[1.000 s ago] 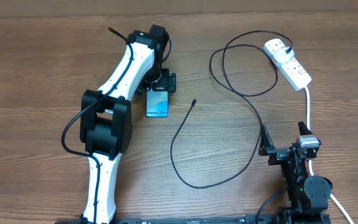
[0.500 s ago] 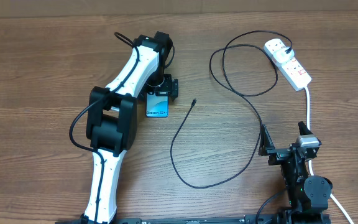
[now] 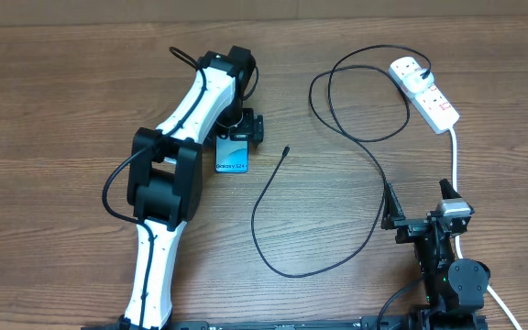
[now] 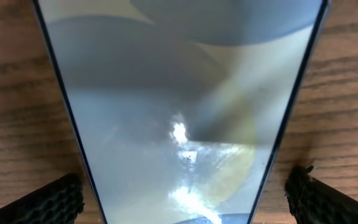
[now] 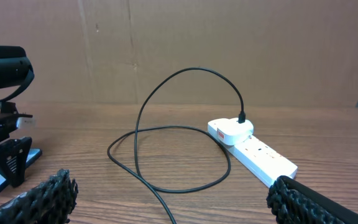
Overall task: Plug charger to phone and switch on socket
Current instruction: 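Lower the left gripper and close it on the phone's long edges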
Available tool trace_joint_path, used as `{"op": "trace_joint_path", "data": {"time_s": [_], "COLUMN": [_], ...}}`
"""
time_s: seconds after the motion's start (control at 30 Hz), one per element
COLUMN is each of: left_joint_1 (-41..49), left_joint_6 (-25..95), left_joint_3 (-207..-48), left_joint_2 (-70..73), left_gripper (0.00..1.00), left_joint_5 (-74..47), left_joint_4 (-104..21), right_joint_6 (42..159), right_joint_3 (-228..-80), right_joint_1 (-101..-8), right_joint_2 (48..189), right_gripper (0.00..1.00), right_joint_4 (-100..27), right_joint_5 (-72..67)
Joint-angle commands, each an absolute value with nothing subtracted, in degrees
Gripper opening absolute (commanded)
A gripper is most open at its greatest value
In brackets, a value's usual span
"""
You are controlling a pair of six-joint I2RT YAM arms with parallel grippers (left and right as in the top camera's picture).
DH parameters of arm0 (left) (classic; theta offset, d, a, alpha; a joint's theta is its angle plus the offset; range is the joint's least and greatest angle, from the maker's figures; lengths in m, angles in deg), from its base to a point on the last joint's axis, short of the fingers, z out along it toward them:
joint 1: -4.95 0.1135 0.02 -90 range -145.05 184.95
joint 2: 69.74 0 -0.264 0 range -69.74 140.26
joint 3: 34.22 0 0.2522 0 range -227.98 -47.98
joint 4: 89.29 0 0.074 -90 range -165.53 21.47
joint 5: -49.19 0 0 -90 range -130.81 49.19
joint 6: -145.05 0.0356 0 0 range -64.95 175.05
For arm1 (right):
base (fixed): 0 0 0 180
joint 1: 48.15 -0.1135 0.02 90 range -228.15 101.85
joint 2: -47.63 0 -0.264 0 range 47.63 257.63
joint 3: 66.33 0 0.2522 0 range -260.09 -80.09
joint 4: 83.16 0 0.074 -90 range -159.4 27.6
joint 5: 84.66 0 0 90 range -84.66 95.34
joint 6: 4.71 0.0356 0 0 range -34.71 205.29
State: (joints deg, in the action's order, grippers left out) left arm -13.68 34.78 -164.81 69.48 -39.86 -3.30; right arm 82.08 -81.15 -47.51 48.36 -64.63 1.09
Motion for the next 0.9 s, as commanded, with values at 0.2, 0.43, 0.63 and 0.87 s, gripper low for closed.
{"op": "trace_joint_path", "data": {"time_s": [0.2,0.43,0.63,0.87], "left_joint_1": [-12.4,-12.3,-12.3,-12.3], "left_joint_6": [36.4,38.6,38.5,38.6], "left_joint_3": [-164.4,-164.3,-164.3,-164.3], "left_joint_2": [71.6,71.6,71.6,71.6], "left_gripper": [1.0,1.0,1.0,1.0], "left_joint_5": [-40.5,-39.2,-39.3,-39.3], "left_joint_4": [-4.0,-4.0,-4.3,-4.5], "right_joint_6": [82.3,82.3,82.3,82.3], "right_joint_3": [-80.6,-80.6,-80.6,-80.6], "right_joint_1": [-47.8,-47.8,-47.8,-47.8], "right_joint_2": [47.8,47.8,47.8,47.8], "right_gripper": [1.0,1.0,1.0,1.0], "right_joint_4": [-64.8,-64.8,-64.8,-64.8], "right_joint_5": [1.2,1.2,1.2,1.2]}}
